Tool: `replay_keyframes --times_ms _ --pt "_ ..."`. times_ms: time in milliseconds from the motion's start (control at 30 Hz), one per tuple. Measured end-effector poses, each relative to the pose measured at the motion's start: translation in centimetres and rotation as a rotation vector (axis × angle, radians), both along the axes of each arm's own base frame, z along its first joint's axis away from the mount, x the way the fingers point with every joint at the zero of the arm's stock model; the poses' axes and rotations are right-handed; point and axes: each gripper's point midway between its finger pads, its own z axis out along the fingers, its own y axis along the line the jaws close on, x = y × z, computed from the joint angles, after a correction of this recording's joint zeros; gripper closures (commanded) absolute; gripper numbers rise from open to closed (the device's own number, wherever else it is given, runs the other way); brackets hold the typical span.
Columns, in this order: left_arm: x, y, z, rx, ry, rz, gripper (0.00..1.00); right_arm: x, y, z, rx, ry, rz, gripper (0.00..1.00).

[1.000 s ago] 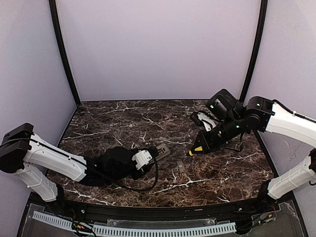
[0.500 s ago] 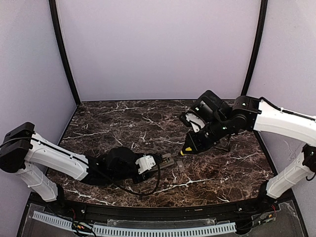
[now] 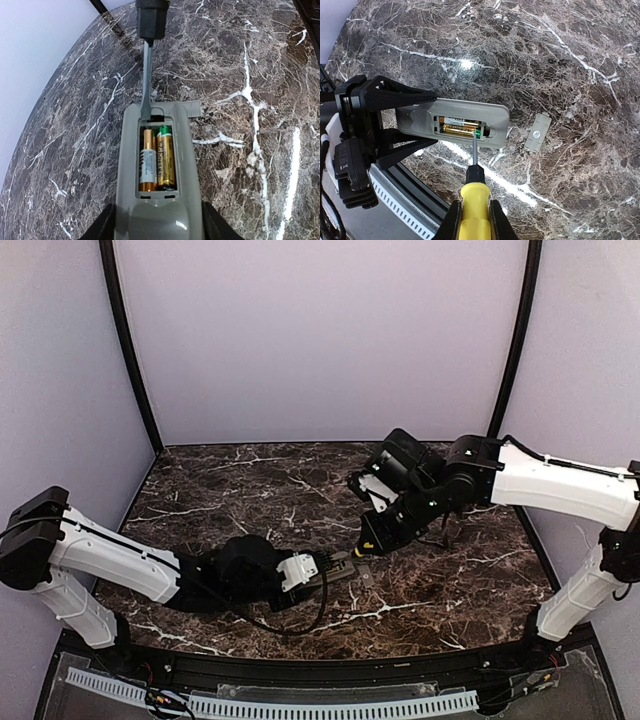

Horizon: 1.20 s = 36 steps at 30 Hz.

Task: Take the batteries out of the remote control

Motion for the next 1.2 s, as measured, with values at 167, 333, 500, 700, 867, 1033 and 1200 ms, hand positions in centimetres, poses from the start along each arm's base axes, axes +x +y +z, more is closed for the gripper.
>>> replay_keyframes --times_ms 167,333,500,700,867,1033,1200 --pt "0.0 -0.4 0.7 0.022 0.026 0.002 1.0 -0.2 0.1 -0.4 -0.016 0.005 0.006 1.0" --pt "-0.3 0.3 1.2 0.024 0.057 0.018 1.0 -0.9 0.3 -0.4 -0.018 0.007 0.023 1.0" --pt "-0.5 0.6 1.3 0.025 0.068 0.025 1.0 -1.0 0.4 -0.5 -0.019 0.011 0.021 1.0" --pt "-0.6 0.6 1.1 0.031 0.07 0.025 1.0 -1.0 0.4 -0.8 -0.024 0.021 0.009 1.0" --pt "-0.7 0.7 1.0 0.036 0.072 0.024 1.0 -1.0 0.4 -0.9 -0.026 0.024 0.007 1.0" --pt "-0.8 0.8 0.8 0.047 0.074 0.023 1.0 -1.0 0.5 -1.2 -0.033 0.028 0.008 1.0" --pt "-1.1 1.1 0.2 0.076 0.084 0.023 1.0 -1.0 0.7 -2.0 -0.054 0.039 0.011 1.0"
